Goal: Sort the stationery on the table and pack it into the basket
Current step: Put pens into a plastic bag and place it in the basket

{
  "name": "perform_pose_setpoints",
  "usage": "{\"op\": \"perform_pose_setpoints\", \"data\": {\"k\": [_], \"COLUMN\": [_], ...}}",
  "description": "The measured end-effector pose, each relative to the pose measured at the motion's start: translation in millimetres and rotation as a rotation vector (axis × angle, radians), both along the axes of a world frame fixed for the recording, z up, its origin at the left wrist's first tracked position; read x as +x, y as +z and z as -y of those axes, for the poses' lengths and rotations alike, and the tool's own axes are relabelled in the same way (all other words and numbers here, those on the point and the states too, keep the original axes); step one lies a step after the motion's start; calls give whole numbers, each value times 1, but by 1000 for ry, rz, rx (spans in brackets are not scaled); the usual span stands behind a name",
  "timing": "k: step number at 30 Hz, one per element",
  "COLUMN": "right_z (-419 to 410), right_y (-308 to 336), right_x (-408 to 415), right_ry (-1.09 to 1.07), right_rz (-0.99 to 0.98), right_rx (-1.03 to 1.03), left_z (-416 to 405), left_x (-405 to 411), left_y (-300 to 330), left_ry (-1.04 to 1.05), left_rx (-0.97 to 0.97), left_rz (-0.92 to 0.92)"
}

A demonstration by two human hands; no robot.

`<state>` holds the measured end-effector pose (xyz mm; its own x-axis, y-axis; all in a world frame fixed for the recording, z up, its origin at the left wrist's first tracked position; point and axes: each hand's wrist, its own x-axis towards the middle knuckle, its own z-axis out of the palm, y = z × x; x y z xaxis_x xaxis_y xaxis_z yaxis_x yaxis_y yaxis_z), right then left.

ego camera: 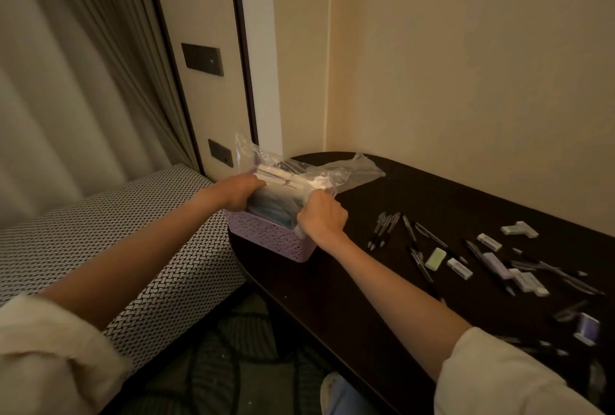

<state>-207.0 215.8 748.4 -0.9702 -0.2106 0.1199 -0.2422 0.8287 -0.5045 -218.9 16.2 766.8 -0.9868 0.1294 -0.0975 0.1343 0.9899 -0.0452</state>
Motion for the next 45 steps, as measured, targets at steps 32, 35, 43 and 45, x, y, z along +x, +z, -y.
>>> {"op": "perform_pose_setpoints", "data": {"k": [32,35,43,45], "right_z": [-3,-4,1,-3], "right_y": [6,2,22,32], "right_x": [-21,-23,-25,-23], "right_ry": [13,19,57,54], "right_rz": [85,97,537,683], "right_rx": [65,12,-717,-920], "left_z": [-12,-7,-8,-9], "left_x": [14,16,38,38], "left_y": [-37,-36,-35,-33], "left_ry": [84,43,-194,-165], "left_rx": [171,178,385,448], "left_rz": [13,-12,-385,-390]}}
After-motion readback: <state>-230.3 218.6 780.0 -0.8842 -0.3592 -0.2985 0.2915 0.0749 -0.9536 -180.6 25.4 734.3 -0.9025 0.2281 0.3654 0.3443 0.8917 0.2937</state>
